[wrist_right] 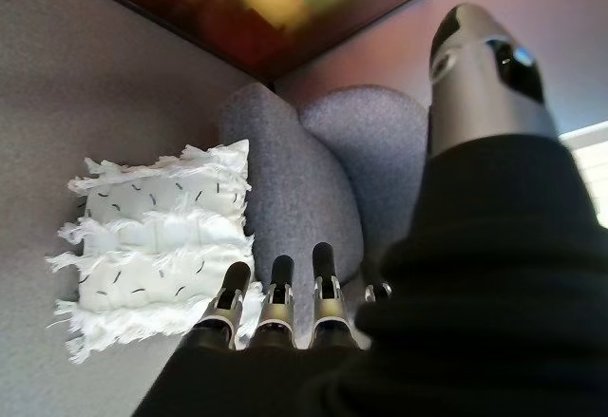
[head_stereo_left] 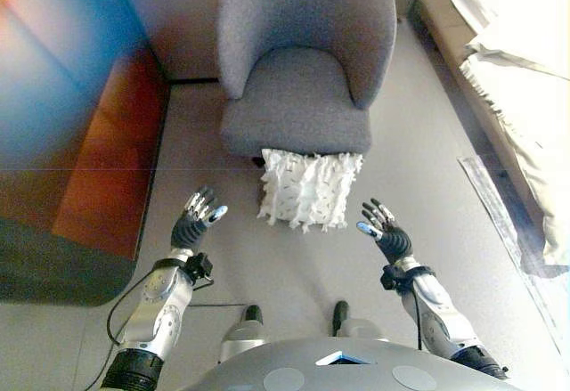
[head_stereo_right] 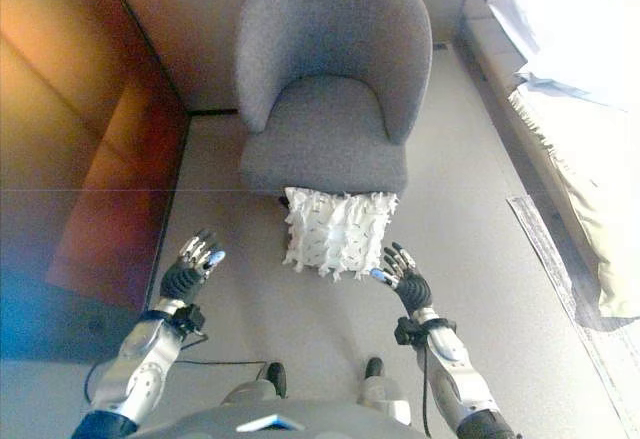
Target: Pick up the cushion and take it to the sofa
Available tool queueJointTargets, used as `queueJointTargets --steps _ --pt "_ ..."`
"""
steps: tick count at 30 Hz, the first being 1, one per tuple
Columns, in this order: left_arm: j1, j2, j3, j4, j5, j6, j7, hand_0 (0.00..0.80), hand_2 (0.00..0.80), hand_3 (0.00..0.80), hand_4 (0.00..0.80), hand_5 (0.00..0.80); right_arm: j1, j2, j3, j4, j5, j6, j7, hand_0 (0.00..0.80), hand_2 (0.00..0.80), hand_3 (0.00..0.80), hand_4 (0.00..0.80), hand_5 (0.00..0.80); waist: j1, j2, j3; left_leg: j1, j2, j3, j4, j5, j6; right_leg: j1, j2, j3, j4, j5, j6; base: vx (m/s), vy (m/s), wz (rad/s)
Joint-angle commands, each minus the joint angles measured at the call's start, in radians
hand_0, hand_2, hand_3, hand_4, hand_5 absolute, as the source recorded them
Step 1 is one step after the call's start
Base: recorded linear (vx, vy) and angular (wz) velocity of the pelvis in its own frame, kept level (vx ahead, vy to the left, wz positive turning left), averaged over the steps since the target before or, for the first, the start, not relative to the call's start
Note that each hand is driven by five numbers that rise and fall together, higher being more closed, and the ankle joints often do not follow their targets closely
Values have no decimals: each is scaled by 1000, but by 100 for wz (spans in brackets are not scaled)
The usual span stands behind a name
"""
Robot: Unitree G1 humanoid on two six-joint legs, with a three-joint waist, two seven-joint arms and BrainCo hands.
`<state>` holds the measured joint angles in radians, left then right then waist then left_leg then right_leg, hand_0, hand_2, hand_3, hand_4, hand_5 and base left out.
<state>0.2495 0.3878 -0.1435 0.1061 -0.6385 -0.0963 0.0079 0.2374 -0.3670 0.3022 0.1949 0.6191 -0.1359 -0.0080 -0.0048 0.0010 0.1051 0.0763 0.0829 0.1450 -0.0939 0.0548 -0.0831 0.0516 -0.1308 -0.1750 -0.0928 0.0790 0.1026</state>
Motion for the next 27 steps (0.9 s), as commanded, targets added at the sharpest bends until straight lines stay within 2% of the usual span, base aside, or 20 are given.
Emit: queueJointTargets --steps 1,4,6,7,9,11,13,15,17,18,22,24,26,27 --pt "-7 23 54 -58 -47 -61 -43 0 0 0 0 0 -4 15 -43 -98 8 -52 30 0 0 0 0 0 23 -38 10 3 -46 29 7 -85 64 19 -55 -52 62 -71 65 106 114 -2" --pt "25 39 78 -57 -36 -77 -74 0 0 0 0 0 11 20 -60 -111 16 -38 47 0 0 0 0 0 17 -40 14 -9 -58 40 63 -108 88 0 -87 -26 157 -94 70 96 133 -6" --pt "16 49 79 -47 -43 -76 -86 0 0 0 0 0 16 15 -65 -119 23 -47 43 0 0 0 0 0 15 -43 31 -42 -77 36 118 -121 110 -58 -123 -17 283 -44 66 23 153 -6" --pt "3 52 79 -41 -46 -74 -91 0 0 0 0 0 12 13 -66 -111 32 -63 43 0 0 0 0 0 15 -39 44 -55 -86 37 139 -131 129 -101 -148 -7 395 -11 61 -10 177 -10" --pt "-21 55 80 -26 -43 -73 -98 0 0 0 0 0 11 17 -73 -99 50 -78 48 0 0 0 0 0 8 -26 67 -55 -101 26 156 -147 155 -180 -181 33 573 48 51 7 224 -18" --pt "-39 60 86 -14 -46 -66 -100 0 0 0 0 0 28 26 -79 -93 50 -79 52 0 0 0 0 0 -10 -9 76 -40 -109 15 161 -161 164 -249 -182 83 701 95 47 73 198 -18" --pt "-44 65 96 -18 -62 -51 -99 0 0 0 0 0 44 31 -78 -95 35 -76 59 0 0 0 0 0 -25 2 79 -18 -116 7 168 -176 168 -282 -164 117 737 113 46 137 79 3" --pt "-40 68 100 -30 -75 -40 -92 0 0 0 0 0 53 34 -73 -92 22 -73 63 0 0 0 0 0 -36 2 76 4 -125 0 175 -193 166 -291 -144 128 679 124 49 218 -16 12" --pt "-22 71 95 -42 -77 -42 -87 0 0 0 0 0 66 32 -79 -92 27 -72 62 0 0 0 0 0 -49 -17 69 21 -145 -12 195 -224 164 -280 -117 124 504 130 60 335 -116 -5" --pt "-13 72 83 -52 -76 -47 -76 0 0 0 0 0 72 28 -84 -89 31 -75 66 0 0 0 0 0 -58 -38 67 27 -166 -23 211 -251 164 -286 -104 116 358 128 75 317 -133 -12" --pt "0 74 56 -52 -75 -58 -64 0 0 0 0 0 83 10 -95 -82 60 -71 77 0 0 0 0 0 -80 -56 63 65 -192 -60 223 -291 161 -317 -49 77 80 127 96 396 -102 -5" --pt "7 71 54 -51 -72 -55 -71 0 0 0 0 0 93 7 -103 -83 69 -59 79 0 0 0 0 0 -87 -57 62 95 -196 -72 229 -312 164 -338 -39 58 55 139 93 504 -89 32" --pt "22 66 54 -47 -68 -55 -84 0 0 0 0 0 104 6 -103 -75 67 -55 80 0 0 0 0 0 -91 -63 55 131 -195 -79 241 -351 168 -353 -49 42 84 158 85 548 -112 37" --pt "31 58 54 -41 -61 -59 -86 0 0 0 0 0 102 8 -105 -57 66 -52 96 0 0 0 0 0 -90 -67 46 145 -192 -65 256 -373 173 -341 -59 29 118 144 80 448 -113 2"
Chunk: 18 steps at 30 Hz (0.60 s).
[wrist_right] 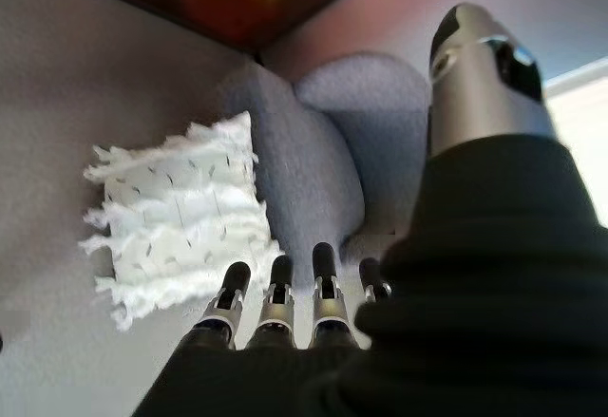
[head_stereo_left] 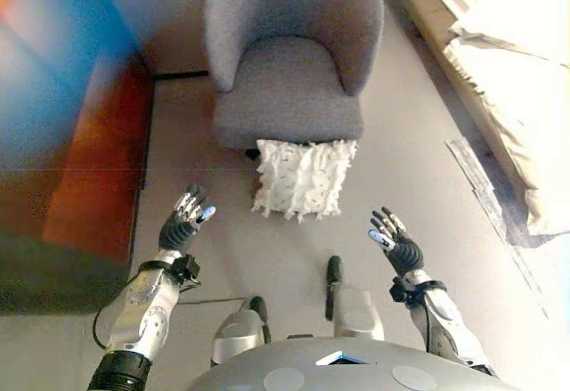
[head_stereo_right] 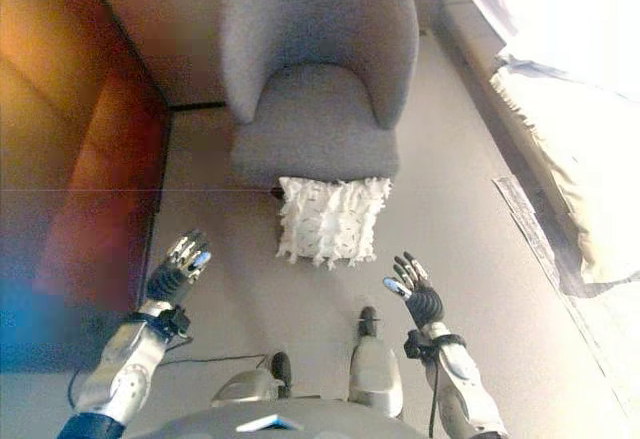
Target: Pick up the cushion and take it to the sofa
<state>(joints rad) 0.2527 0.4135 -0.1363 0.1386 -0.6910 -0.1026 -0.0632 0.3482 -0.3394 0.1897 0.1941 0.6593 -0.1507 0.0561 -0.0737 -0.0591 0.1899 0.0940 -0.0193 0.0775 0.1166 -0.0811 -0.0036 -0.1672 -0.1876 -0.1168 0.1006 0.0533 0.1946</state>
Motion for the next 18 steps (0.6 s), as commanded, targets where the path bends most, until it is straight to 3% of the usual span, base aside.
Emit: queueJointTargets --steps 1,2,3,6,7,8,9,12,13,15,18 --pt "32 27 46 -71 -3 -56 -12 0 0 0 0 0 -10 -19 8 -49 27 -35 42 0 0 0 0 0 -21 -7 -44 135 -88 11 52 -245 95 -112 -4 -41 -69 158 -14 426 -111 -6" --pt "34 25 43 -70 -1 -58 -8 0 0 0 0 0 -11 -19 13 -46 27 -34 41 0 0 0 0 0 -23 -6 -50 143 -80 18 60 -237 88 -109 -5 -45 -61 155 -17 570 -171 -4" --pt "39 19 44 -74 -8 -49 8 0 0 0 0 0 -15 -19 25 -40 22 -18 39 0 0 0 0 0 -33 6 -69 173 -40 46 94 -198 59 -94 16 -40 -21 133 -31 635 -204 4" --pt "45 7 64 -71 -39 -20 22 0 0 0 0 0 -18 -27 36 -55 -4 7 37 0 0 0 0 0 -50 26 -105 201 23 67 140 -47 2 -78 60 -23 30 87 -58 506 -233 11" --pt "41 1 70 -77 -47 -18 26 0 0 0 0 0 -23 -43 41 -84 30 25 50 0 0 0 0 0 -53 27 -116 171 60 82 250 51 -38 -44 87 -9 24 54 -87 373 -265 2" --pt "36 -2 71 -84 -40 -25 31 0 0 0 0 0 -27 -48 42 -96 45 33 61 0 0 0 0 0 -53 19 -123 144 70 90 302 85 -51 -26 94 -1 14 40 -100 457 -356 4" --pt "27 -3 69 -92 -35 -30 41 0 0 0 0 0 -35 -58 37 -79 41 23 80 0 0 0 0 0 -43 6 -122 60 92 102 491 125 -67 23 98 -7 2 13 -129 391 -298 3" --pt "10 -8 61 -102 -38 -26 57 0 0 0 0 0 -59 -81 33 -38 16 -5 85 0 0 0 0 0 -27 -9 -112 -77 152 136 655 132 -69 89 96 -19 -5 -31 -167 292 -191 -21" --pt "-2 -8 47 -106 -35 -28 64 0 0 0 0 0 -74 -87 36 -29 25 -23 85 0 0 0 0 0 -13 -27 -91 -168 170 136 675 104 -48 130 88 -7 -11 -45 -176 230 -43 -21" --pt "-5 -6 31 -95 -33 -55 58 0 0 0 0 0 -77 -89 41 -37 58 -31 93 0 0 0 0 0 -7 -35 -74 -208 162 122 584 94 -28 154 101 43 -22 -49 -177 263 18 -12" --pt "-5 -4 26 -79 -41 -72 63 0 0 0 0 0 -72 -73 38 -52 91 1 76 0 0 0 0 0 0 -17 -60 -188 134 91 305 123 -24 169 127 81 0 -82 -164 292 127 -7"
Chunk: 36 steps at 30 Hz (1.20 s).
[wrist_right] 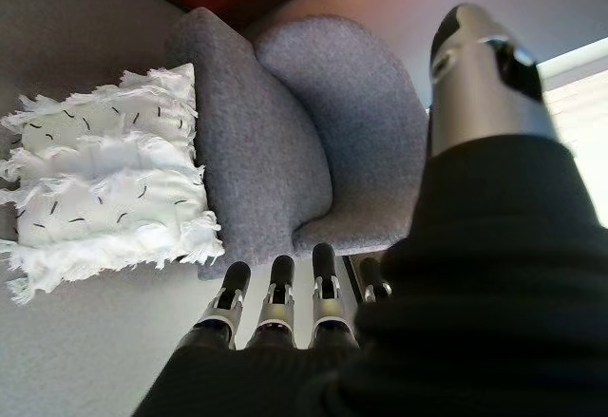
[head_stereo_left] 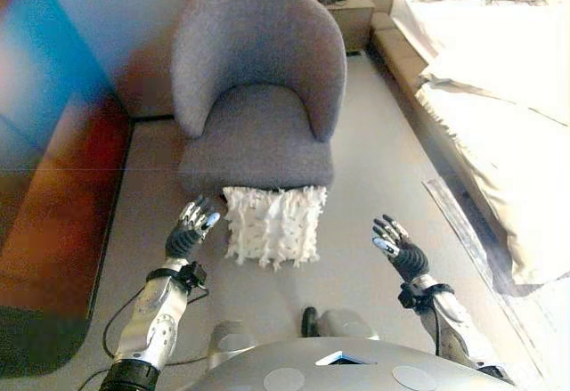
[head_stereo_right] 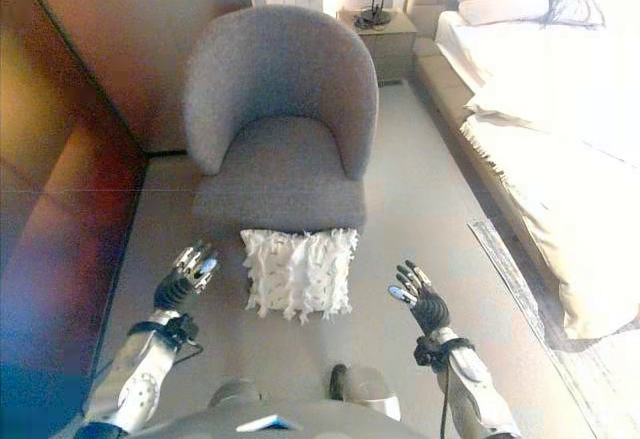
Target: Pick up the cushion and take it to the sofa
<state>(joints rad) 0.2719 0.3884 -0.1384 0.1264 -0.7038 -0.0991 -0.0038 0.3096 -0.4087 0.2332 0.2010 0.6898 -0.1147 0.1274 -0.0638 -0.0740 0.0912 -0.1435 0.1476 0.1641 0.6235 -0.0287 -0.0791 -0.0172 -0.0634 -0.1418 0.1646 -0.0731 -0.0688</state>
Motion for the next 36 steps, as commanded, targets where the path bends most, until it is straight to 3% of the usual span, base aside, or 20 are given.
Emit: queueJointTargets --steps 1,3,5,9,13,18,19,22,24,26,27,29,32,33,34,36 --pt "-18 17 40 -62 -33 -77 -9 0 0 0 0 0 -24 1 -11 -63 57 -27 7 0 0 0 0 0 -1 8 41 57 -39 -25 -325 94 38 30 12 112 -54 28 106 311 149 7" --pt "3 11 57 -63 -32 -84 -22 0 0 0 0 0 -4 5 -18 -68 63 -23 35 0 0 0 0 0 16 22 36 58 -36 -68 -476 121 15 49 17 116 -44 0 115 307 113 6" --pt "20 4 70 -62 -30 -87 -24 0 0 0 0 0 15 15 -20 -72 51 -29 46 0 0 0 0 0 27 27 32 67 -23 -82 -565 132 -1 77 13 116 -40 -24 122 300 67 -1" --pt "11 1 94 -40 -41 -84 -38 0 0 0 0 0 41 26 -47 -79 57 -22 57 0 0 0 0 0 13 35 18 83 -6 -40 -608 103 -6 109 -9 105 -28 -66 130 253 91 -13" --pt "-4 11 90 -41 -55 -88 -32 0 0 0 0 0 41 24 -41 -93 59 -12 50 0 0 0 0 0 6 52 14 97 -5 -68 -664 110 -14 107 -15 104 -6 -92 134 240 152 -3" --pt "-14 21 76 -38 -74 -101 -34 0 0 0 0 0 16 22 -35 -88 62 -24 52 0 0 0 0 0 14 64 16 80 -14 -45 -695 129 -10 124 -20 92 19 -128 145 294 217 -4" --pt "-22 26 68 -31 -76 -98 -34 0 0 0 0 0 3 27 -24 -82 62 -30 40 0 0 0 0 0 19 60 16 73 -28 -37 -679 114 2 123 -36 81 38 -127 155 283 215 1" --pt "-26 33 60 -24 -47 -97 -32 0 0 0 0 0 -38 45 1 -85 79 -14 5 0 0 0 0 0 37 37 12 66 -87 -41 -635 70 57 86 -107 72 166 -20 217 277 221 -2" --pt "-18 38 55 -40 -34 -96 -38 0 0 0 0 0 -43 60 16 -91 57 -28 16 0 0 0 0 0 54 33 7 75 -128 -36 -606 32 103 52 -174 52 345 69 214 281 268 -9" --pt "-17 36 53 -29 -6 -91 -56 0 0 0 0 0 -56 75 31 -72 32 -53 -12 0 0 0 0 0 62 42 8 103 -162 -48 -589 -4 126 -2 -219 59 529 111 208 305 316 -16" --pt "-22 43 52 -27 7 -81 -56 0 0 0 0 0 -63 83 41 -64 33 -62 -32 0 0 0 0 0 65 57 12 111 -168 -48 -578 -6 142 -52 -224 56 616 140 189 312 285 -27" --pt "-29 52 60 -30 19 -62 -60 0 0 0 0 0 -57 92 54 -62 35 -72 -32 0 0 0 0 0 63 53 20 147 -196 -51 -572 -34 147 -101 -237 64 665 151 195 246 202 -7" --pt "-43 64 77 -37 11 -53 -71 0 0 0 0 0 -45 96 50 -52 24 -70 -30 0 0 0 0 0 55 65 27 157 -190 -37 -570 -29 144 -140 -213 28 503 144 172 184 49 5" --pt "-43 70 83 -43 8 -50 -72 0 0 0 0 0 -41 96 43 -50 30 -63 -33 0 0 0 0 0 53 66 31 162 -188 -40 -572 -31 140 -140 -205 26 452 133 177 178 -67 -1" --pt "-42 75 85 -48 3 -52 -61 0 0 0 0 0 -35 97 34 -47 36 -54 -31 0 0 0 0 0 46 55 37 172 -194 -38 -569 -41 134 -140 -203 24 295 157 192 230 -86 -2" --pt "-38 82 88 -51 -8 -63 -43 0 0 0 0 0 -25 95 18 -42 53 -50 0 0 0 0 0 0 36 40 48 183 -194 -31 -558 -68 127 -135 -200 21 121 185 219 226 -119 -17"
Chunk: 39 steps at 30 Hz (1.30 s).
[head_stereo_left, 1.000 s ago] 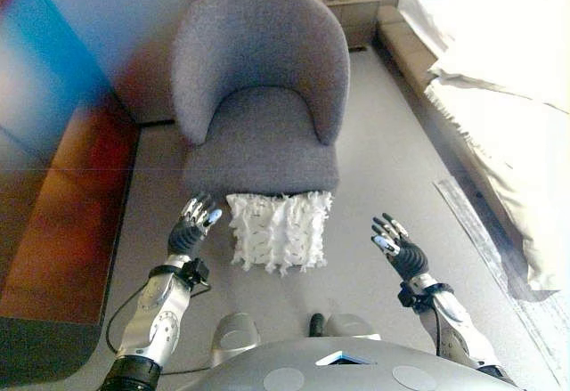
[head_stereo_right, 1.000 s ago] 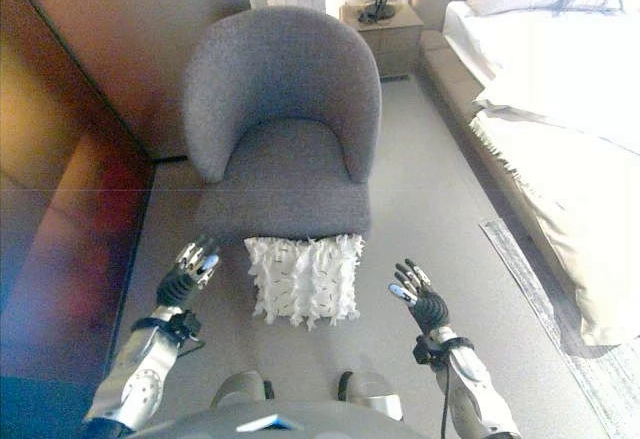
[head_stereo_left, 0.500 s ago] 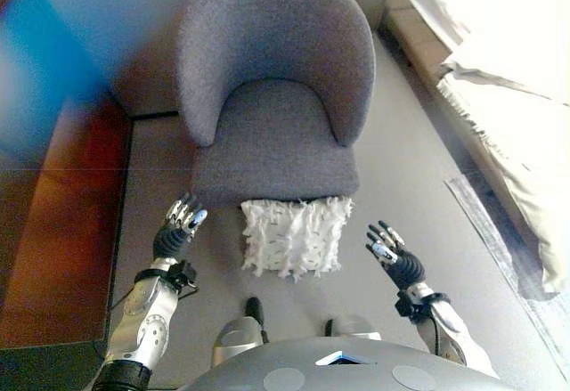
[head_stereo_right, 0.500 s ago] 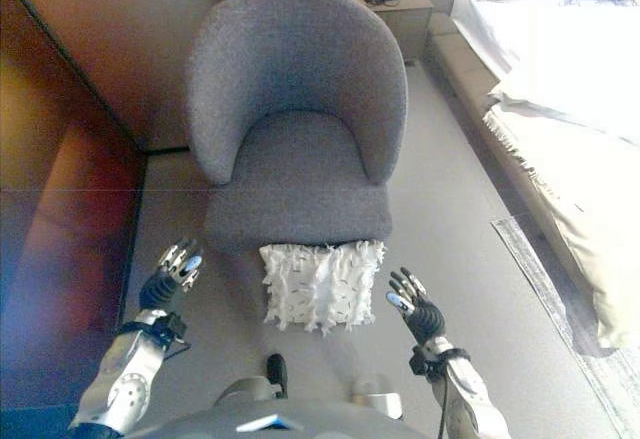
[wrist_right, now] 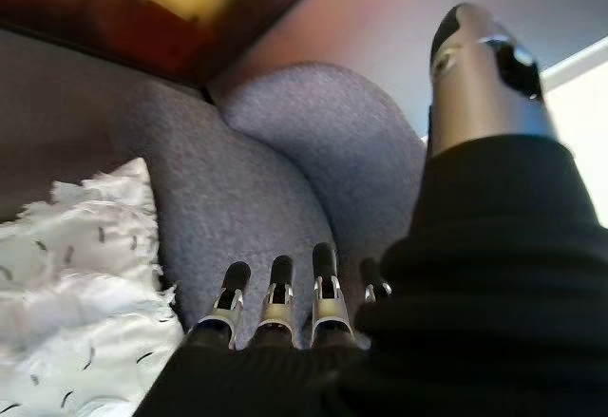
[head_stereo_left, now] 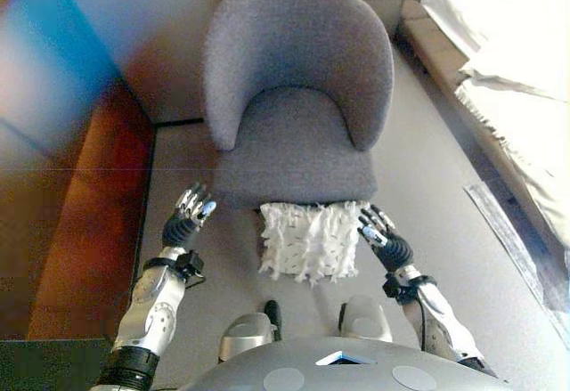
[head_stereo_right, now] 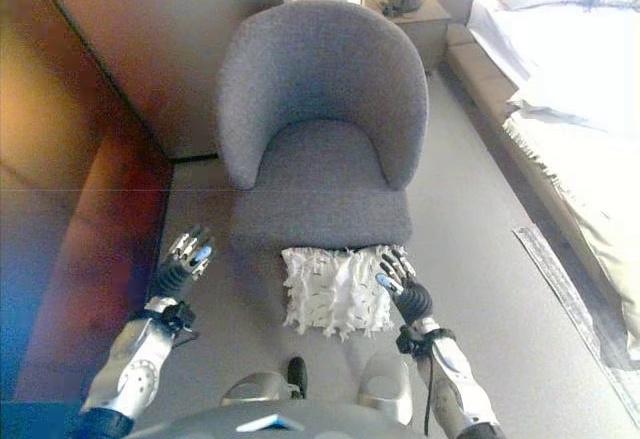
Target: Pick up the cushion and take it to the sofa
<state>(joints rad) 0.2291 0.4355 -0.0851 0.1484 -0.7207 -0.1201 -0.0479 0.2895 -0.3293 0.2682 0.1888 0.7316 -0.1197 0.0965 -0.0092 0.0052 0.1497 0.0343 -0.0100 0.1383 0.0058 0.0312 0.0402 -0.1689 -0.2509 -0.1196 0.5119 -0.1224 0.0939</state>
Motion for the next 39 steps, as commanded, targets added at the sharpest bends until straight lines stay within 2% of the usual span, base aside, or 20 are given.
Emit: queueJointTargets --steps 1,4,6,9,14,17,18,20,22,23,25,27,28,30,32,33,34,36,37,39 --pt "12 38 36 -75 1 -50 4 0 0 0 0 0 -1 11 -21 -37 18 -44 37 0 0 0 0 0 -23 -50 -9 13 -40 2 64 -145 4 16 -13 -7 -307 262 73 204 -113 -28" --pt "25 31 36 -88 2 -54 -3 0 0 0 0 0 -16 9 -27 -26 37 -39 50 0 0 0 0 0 -29 -72 -6 48 -47 17 58 -181 3 -5 -8 -18 -426 320 104 238 -53 -23" --pt "37 20 32 -83 10 -58 -12 0 0 0 0 0 -31 14 -30 -8 32 -30 49 0 0 0 0 0 -28 -76 -13 67 -51 11 53 -189 6 5 5 -23 -464 319 104 310 -33 7" --pt "57 6 28 -69 8 -48 -16 0 0 0 0 0 -27 14 -28 -13 16 -24 45 0 0 0 0 0 -36 -81 -30 94 -60 -7 48 -203 7 4 24 -2 -510 336 105 362 -65 14" --pt "58 2 32 -69 26 -59 -23 0 0 0 0 0 2 9 -32 -6 11 -3 60 0 0 0 0 0 -53 -87 -39 130 -60 -3 69 -249 17 -22 48 -22 -476 312 97 326 -102 3" --pt "64 0 22 -70 25 -56 -16 0 0 0 0 0 11 3 -23 -6 -9 -9 46 0 0 0 0 0 -64 -80 -46 147 -40 20 101 -271 7 -22 57 -28 -443 287 87 344 -164 2" --pt "62 -1 22 -65 23 -47 -11 0 0 0 0 0 8 -2 -19 -7 -28 -11 33 0 0 0 0 0 -69 -75 -50 155 -24 30 117 -261 -1 -19 61 -31 -426 272 76 318 -185 3" --pt "56 0 21 -48 15 -40 -17 0 0 0 0 0 -3 -16 -10 -8 -42 -10 22 0 0 0 0 0 -76 -64 -59 149 18 48 177 -197 -34 -4 81 -41 -410 233 55 262 -200 8" --pt "44 -1 18 -44 21 -41 -24 0 0 0 0 0 -19 -31 -4 23 -56 6 26 0 0 0 0 0 -74 -57 -63 110 72 60 331 -95 -87 33 101 -62 -410 197 18 243 -227 6" --pt "39 -6 14 -46 21 -39 -18 0 0 0 0 0 -29 -36 -2 55 -71 6 30 0 0 0 0 0 -70 -57 -61 81 88 58 420 -52 -104 55 108 -68 -412 181 -1 230 -198 1" --pt "30 -18 2 -43 31 -24 8 0 0 0 0 0 -58 -52 0 126 -136 5 24 0 0 0 0 0 -58 -61 -51 -10 110 50 594 -10 -117 103 113 -69 -414 147 -38 238 -156 7" --pt "26 -23 -8 -28 49 -12 36 0 0 0 0 0 -76 -62 0 155 -156 11 28 0 0 0 0 0 -50 -66 -38 -75 137 56 656 -9 -118 135 109 -67 -414 130 -54 212 -61 5" --pt "28 -23 -7 -20 54 -14 29 0 0 0 0 0 -84 -65 1 159 -145 14 30 0 0 0 0 0 -42 -67 -31 -97 148 54 625 -2 -116 150 104 -63 -414 122 -56 204 31 -10" --pt "42 -24 -2 -29 67 -18 22 0 0 0 0 0 -98 -65 3 160 -129 20 32 0 0 0 0 0 -27 -63 -16 -99 146 42 533 10 -112 164 102 -52 -418 113 -52 172 95 -17" --pt "57 -23 0 -33 68 -32 23 0 0 0 0 0 -117 -60 7 169 -128 19 26 0 0 0 0 0 -15 -45 -4 -93 145 16 386 35 -115 155 114 -23 -417 109 -43 97 160 -6" --pt "56 -23 2 -27 66 -42 21 0 0 0 0 0 -129 -60 12 174 -125 14 23 0 0 0 0 0 -7 -35 1 -100 145 -1 271 54 -120 153 123 -15 -420 105 -36 69 216 8" --pt "57 -26 6 -23 70 -46 19 0 0 0 0 0 -134 -59 12 173 -123 12 23 0 0 0 0 0 5 -21 7 -110 149 -23 139 83 -137 164 135 -11 -427 95 -30 81 209 19" --pt "63 -37 8 -15 70 -51 15 0 0 0 0 0 -122 -52 7 164 -120 11 25 0 0 0 0 0 16 -15 12 -117 152 -44 37 110 -155 193 143 -6 -441 83 -24 110 164 30" --pt "73 -42 14 -14 68 -51 3 0 0 0 0 0 -109 -49 1 158 -118 3 28 0 0 0 0 0 23 -15 14 -128 152 -51 23 112 -158 208 142 -7 -443 75 -21 87 122 28" --pt "74 -47 27 0 58 -50 -19 0 0 0 0 0 -95 -37 -6 155 -124 -12 26 0 0 0 0 0 22 -25 11 -122 140 -22 42 49 -138 221 116 -18 -444 70 -9 84 134 -2"
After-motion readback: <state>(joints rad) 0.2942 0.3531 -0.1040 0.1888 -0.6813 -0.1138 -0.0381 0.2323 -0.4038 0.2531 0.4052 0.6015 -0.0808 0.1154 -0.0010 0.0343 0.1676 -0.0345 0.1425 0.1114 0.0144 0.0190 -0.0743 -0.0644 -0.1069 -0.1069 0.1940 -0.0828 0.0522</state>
